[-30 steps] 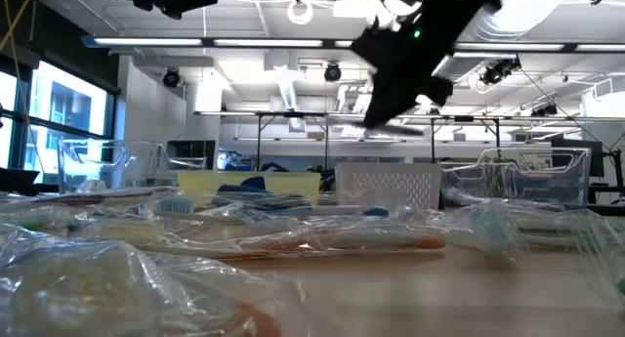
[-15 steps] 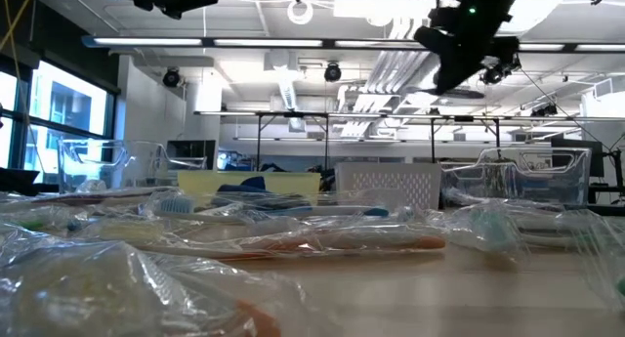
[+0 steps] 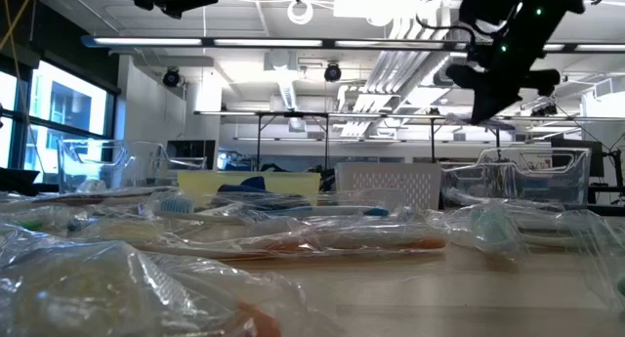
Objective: Pick & Place Toothbrushes
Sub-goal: Put the violet toothbrush into the right transparent bin
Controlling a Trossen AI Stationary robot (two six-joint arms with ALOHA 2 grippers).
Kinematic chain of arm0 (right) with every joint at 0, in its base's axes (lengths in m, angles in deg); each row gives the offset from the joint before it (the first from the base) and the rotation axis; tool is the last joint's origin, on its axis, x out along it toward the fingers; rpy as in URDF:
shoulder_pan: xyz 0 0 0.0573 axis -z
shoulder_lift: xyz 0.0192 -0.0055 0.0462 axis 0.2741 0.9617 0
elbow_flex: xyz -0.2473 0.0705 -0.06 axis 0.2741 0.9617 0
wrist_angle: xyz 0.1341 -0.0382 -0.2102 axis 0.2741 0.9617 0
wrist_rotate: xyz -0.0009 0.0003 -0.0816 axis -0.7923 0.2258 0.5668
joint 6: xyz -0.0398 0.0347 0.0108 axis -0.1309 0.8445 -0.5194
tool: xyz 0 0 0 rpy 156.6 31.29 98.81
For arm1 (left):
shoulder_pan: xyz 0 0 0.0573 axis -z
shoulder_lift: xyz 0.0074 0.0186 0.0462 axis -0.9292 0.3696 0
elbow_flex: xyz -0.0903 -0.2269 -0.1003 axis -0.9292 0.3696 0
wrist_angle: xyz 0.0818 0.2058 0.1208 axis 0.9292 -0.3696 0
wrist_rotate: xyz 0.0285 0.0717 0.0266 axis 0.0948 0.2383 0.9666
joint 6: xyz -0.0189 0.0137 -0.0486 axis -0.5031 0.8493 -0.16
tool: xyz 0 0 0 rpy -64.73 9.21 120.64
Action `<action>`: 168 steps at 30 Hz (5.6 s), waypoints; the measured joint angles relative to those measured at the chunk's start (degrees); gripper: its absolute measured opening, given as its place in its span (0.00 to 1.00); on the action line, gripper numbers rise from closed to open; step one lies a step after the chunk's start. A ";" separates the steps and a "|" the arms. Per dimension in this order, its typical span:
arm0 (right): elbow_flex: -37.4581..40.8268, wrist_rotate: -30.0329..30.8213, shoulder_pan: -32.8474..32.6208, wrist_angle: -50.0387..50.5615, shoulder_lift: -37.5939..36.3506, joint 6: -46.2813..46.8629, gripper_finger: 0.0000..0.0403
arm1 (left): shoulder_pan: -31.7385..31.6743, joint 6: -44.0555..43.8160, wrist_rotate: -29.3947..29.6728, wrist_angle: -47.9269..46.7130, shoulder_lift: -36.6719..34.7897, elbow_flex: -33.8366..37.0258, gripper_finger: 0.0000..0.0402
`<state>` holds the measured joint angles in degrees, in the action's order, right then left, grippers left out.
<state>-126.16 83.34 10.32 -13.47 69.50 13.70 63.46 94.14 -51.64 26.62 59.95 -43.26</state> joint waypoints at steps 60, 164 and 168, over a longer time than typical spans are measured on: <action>2.44 -11.12 11.33 -2.55 3.09 -3.12 0.27 | 0.01 0.01 3.36 -0.06 0.00 0.00 0.35; 0.69 -34.49 -9.75 -29.52 -0.27 -16.13 0.00 | 0.03 -12.78 -3.90 0.33 0.48 -0.09 0.22; 0.69 -34.27 -9.74 -29.52 -0.27 -16.13 0.00 | 0.03 -13.49 -4.26 0.33 0.51 -0.09 0.18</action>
<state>-125.47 49.07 0.57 -42.99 69.23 -2.42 63.49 80.65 -55.90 26.94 60.45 -43.35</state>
